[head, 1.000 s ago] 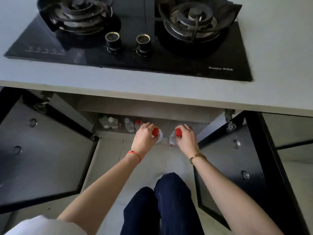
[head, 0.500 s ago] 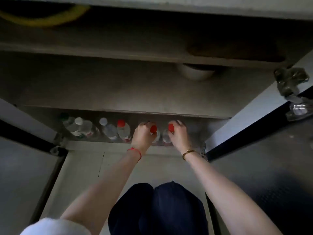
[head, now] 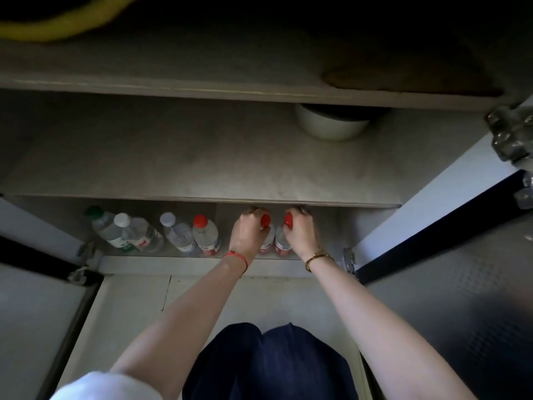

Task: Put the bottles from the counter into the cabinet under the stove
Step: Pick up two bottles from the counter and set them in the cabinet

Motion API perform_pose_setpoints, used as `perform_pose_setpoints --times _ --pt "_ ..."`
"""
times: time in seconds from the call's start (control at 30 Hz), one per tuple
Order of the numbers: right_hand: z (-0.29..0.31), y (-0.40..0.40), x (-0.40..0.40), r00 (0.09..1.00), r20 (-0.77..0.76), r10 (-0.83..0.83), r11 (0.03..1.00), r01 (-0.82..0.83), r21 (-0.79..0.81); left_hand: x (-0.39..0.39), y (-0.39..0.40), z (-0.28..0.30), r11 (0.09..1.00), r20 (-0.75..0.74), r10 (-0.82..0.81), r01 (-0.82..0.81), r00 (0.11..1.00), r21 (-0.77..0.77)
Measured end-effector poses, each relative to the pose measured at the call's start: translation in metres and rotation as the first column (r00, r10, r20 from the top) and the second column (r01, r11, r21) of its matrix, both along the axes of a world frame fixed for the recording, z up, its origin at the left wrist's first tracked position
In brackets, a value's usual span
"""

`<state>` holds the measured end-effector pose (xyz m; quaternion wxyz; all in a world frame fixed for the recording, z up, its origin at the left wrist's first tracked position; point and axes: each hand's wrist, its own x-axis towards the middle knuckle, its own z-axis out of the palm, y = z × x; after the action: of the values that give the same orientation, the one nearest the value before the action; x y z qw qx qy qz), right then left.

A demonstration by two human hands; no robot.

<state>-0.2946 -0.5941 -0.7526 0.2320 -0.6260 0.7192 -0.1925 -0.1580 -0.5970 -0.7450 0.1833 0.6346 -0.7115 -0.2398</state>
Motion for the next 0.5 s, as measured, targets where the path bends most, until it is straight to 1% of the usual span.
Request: perform_pose_setpoints --times 0.13,0.27,0.37,0.5 --pt "0.003 0.012 -0.001 1.0 0.008 -0.005 1.0 0.005 0.011 0.003 0.004 0.007 0.999 0.001 -0.004 0.004 1.0 0.049" --pt "0.026 0.025 -0.001 0.997 0.068 -0.028 0.998 0.024 0.051 0.015 0.018 0.03 0.997 -0.008 -0.003 0.004 1.0 0.072" --pt "0.053 0.041 0.004 0.996 0.089 -0.024 0.996 0.017 0.084 0.028 0.036 0.059 0.996 -0.029 0.017 -0.014 0.999 0.084" --pt "0.11 0.071 0.017 0.999 0.048 0.018 0.995 -0.023 0.098 0.047 0.073 0.123 0.998 -0.051 0.044 -0.042 0.998 0.041"
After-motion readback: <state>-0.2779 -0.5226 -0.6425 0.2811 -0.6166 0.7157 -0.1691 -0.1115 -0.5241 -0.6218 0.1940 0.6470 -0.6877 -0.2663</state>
